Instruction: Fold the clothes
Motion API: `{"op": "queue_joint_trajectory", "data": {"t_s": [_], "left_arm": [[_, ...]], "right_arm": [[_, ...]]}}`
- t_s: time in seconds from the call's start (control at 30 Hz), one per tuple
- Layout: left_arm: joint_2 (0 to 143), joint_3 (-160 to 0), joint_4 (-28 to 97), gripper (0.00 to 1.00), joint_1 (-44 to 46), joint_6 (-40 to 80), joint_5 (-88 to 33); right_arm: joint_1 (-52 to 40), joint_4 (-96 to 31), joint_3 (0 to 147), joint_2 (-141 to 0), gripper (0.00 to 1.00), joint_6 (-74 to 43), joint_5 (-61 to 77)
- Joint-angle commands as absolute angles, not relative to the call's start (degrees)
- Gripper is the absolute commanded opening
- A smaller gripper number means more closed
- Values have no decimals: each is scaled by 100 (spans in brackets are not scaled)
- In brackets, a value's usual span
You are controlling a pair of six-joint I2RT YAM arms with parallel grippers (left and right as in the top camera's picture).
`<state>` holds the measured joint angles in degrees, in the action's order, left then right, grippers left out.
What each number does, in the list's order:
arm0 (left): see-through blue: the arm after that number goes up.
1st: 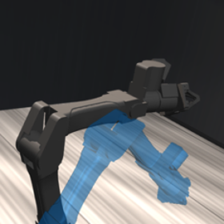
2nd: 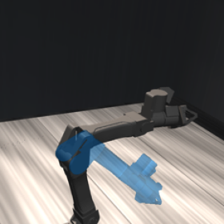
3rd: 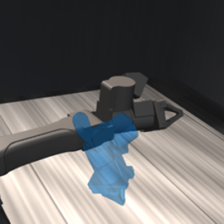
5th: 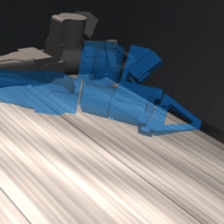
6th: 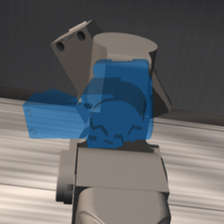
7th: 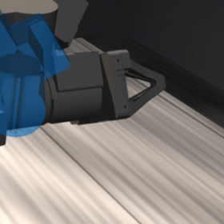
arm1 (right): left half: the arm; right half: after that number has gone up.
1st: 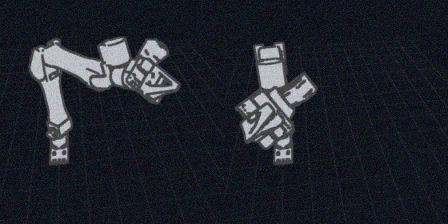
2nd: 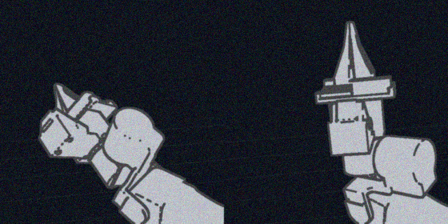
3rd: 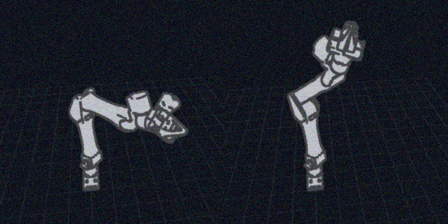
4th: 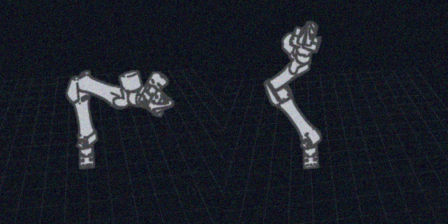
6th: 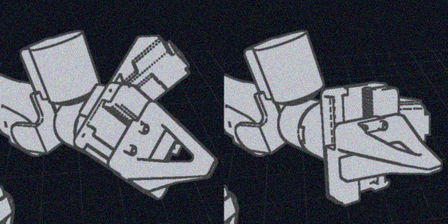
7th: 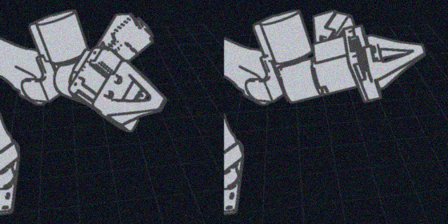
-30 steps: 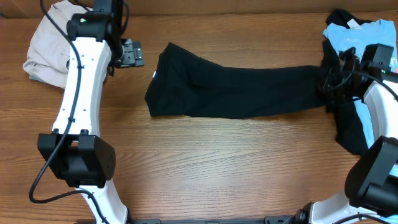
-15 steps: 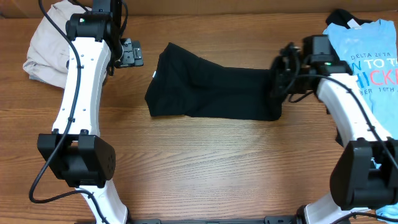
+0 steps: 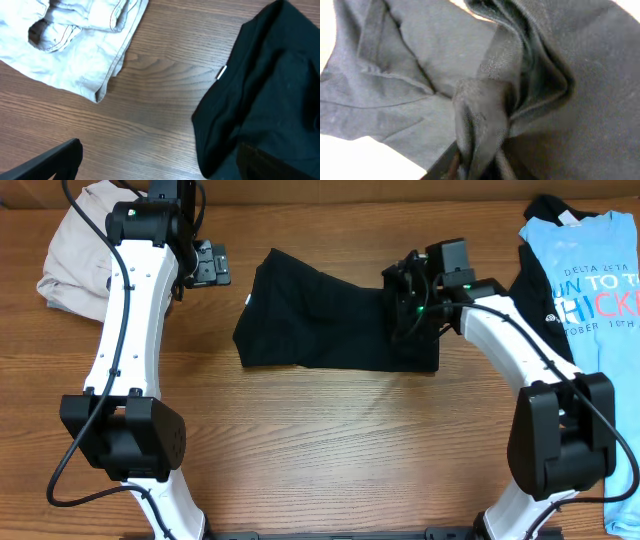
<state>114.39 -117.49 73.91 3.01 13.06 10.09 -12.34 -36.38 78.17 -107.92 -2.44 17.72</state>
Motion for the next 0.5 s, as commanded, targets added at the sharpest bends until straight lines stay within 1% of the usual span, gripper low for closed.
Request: {"op": "queue_joint_trajectory", "data": {"t_s": [0.0, 0.03, 0.1, 0.17, 0.2, 0.3, 0.47], "left_arm": [[11312, -11902, 7345, 100, 340, 1175, 1041], [11312, -11902, 7345, 100, 340, 1175, 1041], [11312, -11902, 7347, 100, 340, 1173, 1020], [11312, -11902, 7349, 100, 338, 1122, 856], [11312, -11896, 7354, 100, 338, 987, 617], [11312, -11815, 7345, 100, 340, 552, 45], [11314, -11327, 7194, 100, 340, -526, -875]], "right_arm": [[-1472, -3562, 7933, -10842, 55, -305, 1907], [-1525, -3557, 7950, -10838, 63, -301, 2038], [-1579, -3588, 8027, -10831, 74, -301, 2388], [-1551, -3675, 8189, -10794, 79, -303, 3020], [-1463, -3758, 8302, -10746, 83, -303, 3328], [-987, -4346, 8764, -10575, 90, -303, 3446], [-309, -5196, 9100, -10538, 93, -303, 2749]]}}
